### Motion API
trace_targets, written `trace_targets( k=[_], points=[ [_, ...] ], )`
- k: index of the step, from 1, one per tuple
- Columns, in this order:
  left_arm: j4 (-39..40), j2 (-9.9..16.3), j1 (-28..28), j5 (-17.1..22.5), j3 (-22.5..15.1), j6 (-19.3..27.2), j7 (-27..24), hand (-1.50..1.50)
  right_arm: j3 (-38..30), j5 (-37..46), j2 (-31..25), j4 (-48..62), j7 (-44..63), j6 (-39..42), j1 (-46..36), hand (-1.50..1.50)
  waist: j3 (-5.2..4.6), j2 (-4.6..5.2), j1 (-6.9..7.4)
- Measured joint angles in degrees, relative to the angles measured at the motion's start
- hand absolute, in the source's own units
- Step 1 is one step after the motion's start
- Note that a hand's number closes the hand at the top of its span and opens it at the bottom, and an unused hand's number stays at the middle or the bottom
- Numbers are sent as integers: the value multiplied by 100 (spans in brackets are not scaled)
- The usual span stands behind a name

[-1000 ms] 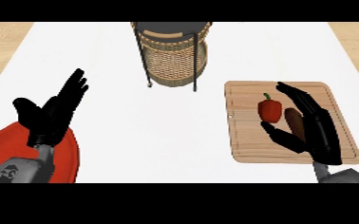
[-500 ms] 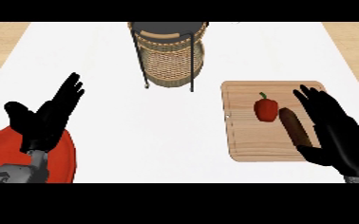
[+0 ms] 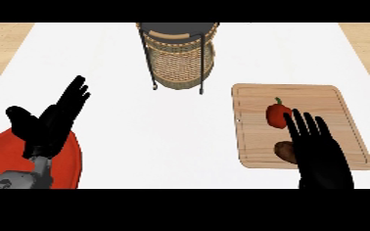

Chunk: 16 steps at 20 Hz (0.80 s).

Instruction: Pick the sweet potato from the cutting board and place it in the tiered basket

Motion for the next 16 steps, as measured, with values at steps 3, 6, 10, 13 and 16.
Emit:
trace_targets(
  k=[3,6,10,13,16],
  points=[
    [-196,23,61,5,67,-39,115,0,234,354,577,-24,609,461,-201,-150,14,13,27],
    [-286,8,147,-21,166,-132,146,0,203,587,973,156,737,673,-351,-150,23,22,27],
    [-242,-121,140,-156,201,-151,126,0,-21,852,1160,656,700,547,-330,-150,30,29,12],
    [-102,-255,127,-279,230,-234,7,0,-192,1035,1240,908,637,490,-278,-150,31,32,1],
    [-120,-355,83,-370,291,-257,74,0,-418,1181,1193,1273,323,215,-229,-150,32,33,2]
  ],
)
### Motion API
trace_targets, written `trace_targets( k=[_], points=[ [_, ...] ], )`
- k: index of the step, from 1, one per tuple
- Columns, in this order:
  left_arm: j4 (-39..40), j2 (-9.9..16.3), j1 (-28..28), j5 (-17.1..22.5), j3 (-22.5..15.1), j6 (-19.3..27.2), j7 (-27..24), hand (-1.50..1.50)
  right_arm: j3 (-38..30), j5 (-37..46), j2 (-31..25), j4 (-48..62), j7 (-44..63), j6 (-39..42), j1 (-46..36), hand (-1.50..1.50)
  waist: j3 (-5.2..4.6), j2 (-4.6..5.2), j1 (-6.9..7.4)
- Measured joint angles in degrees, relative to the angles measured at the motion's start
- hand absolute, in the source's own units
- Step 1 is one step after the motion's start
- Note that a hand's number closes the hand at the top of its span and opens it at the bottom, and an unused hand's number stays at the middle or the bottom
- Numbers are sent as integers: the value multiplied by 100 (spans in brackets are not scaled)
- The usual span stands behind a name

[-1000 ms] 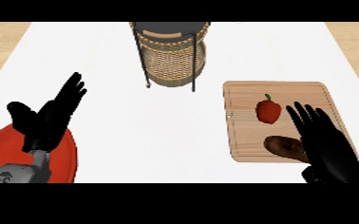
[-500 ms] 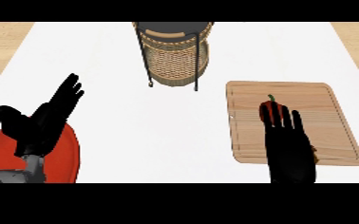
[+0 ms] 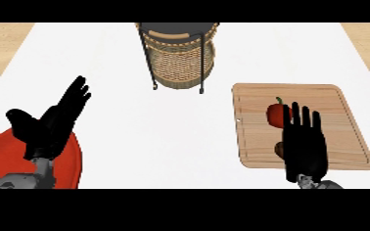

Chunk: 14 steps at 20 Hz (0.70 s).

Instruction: Pick the sweet potato from the cutting board and place it in the tiered basket

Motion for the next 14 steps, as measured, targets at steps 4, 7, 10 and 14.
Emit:
trace_targets(
  k=[4,7,10,14],
  points=[
    [-28,-56,-92,-67,131,-88,152,0,-176,296,68,156,-174,-329,66,-150,-34,-30,7],
    [22,-67,-5,-78,244,-243,62,0,-389,394,2,242,-384,-447,45,-150,-36,-32,8],
    [-37,-98,-43,-115,304,-279,170,0,-566,486,13,547,-631,-677,-26,-150,-50,-43,15],
    [-55,-221,30,-242,302,-259,141,0,-681,585,83,658,-710,-593,-27,150,-63,-53,16]
  ],
)
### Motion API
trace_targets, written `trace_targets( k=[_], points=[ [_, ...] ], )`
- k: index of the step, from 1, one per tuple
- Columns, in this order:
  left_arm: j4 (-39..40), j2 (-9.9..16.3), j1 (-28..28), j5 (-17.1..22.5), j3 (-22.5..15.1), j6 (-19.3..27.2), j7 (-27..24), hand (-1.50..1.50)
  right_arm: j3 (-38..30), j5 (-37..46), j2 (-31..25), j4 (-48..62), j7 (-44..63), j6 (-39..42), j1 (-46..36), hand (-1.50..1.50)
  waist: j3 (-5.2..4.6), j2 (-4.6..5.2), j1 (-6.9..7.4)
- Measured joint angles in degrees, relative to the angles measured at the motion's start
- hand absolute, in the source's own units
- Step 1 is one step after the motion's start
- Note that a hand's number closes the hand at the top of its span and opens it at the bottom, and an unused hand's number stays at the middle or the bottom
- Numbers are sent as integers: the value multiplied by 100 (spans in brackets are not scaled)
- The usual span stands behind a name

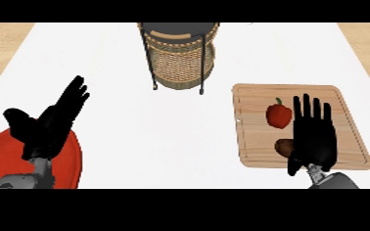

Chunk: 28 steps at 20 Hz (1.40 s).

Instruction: Pick the sweet potato from the cutting board and place it in the tiered basket

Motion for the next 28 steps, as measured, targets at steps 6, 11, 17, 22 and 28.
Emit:
trace_targets(
  k=[6,11,17,22,28],
  points=[
    [-17,-11,15,2,83,-104,20,0,-199,-232,6,152,-211,502,2,150,-33,-21,10],
    [-115,-82,-38,-73,71,-63,121,0,-94,-17,-59,383,-440,650,-169,150,-56,-34,30],
    [-137,-119,-67,-102,70,-94,133,0,-683,-955,-493,908,-2038,418,-510,150,7,34,82],
    [-109,-146,-116,-117,37,-146,122,0,-1444,-1960,-810,1791,-3715,216,-1220,150,58,96,145],
    [16,-208,-158,-194,32,-109,88,0,-2288,-2697,-715,2397,-4959,-783,-1874,150,77,97,102]
  ],
)
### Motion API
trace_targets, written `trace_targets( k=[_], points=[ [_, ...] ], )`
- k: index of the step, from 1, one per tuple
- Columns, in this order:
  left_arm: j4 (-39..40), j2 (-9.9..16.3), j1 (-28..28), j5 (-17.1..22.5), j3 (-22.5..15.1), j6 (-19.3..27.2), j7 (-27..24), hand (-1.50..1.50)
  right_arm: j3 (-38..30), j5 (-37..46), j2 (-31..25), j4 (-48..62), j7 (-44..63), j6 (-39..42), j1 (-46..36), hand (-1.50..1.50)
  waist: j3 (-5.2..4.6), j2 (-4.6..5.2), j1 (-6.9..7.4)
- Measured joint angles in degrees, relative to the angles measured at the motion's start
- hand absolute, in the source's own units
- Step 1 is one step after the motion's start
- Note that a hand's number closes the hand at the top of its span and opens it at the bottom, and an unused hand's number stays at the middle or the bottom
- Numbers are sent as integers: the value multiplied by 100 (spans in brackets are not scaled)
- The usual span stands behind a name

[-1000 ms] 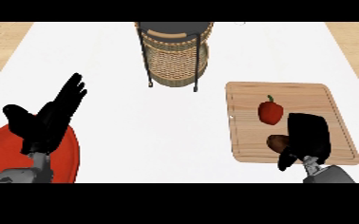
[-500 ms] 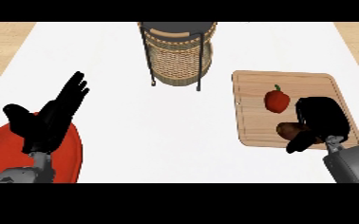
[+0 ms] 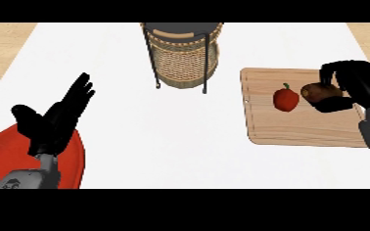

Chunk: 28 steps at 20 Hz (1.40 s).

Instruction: Pick the sweet potato from the cutting board and place it in the tiered basket

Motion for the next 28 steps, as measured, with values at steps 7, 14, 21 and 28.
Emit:
trace_targets(
  k=[7,14,21,28],
  points=[
    [-17,109,108,55,146,-91,11,0,-891,-1513,375,-408,-784,133,-545,150,-7,-51,-82],
    [-6,90,180,80,274,-229,-42,0,-957,-2218,528,-1551,-161,1006,-815,150,-17,-63,-126],
    [3,-21,27,-53,272,-187,42,0,-518,-2334,1037,-2215,1193,1542,-1695,150,-17,-57,-102],
    [213,-91,55,-114,321,-323,-154,0,86,-1856,1947,-1924,2264,1313,-2628,150,-19,-44,-57]
  ],
)
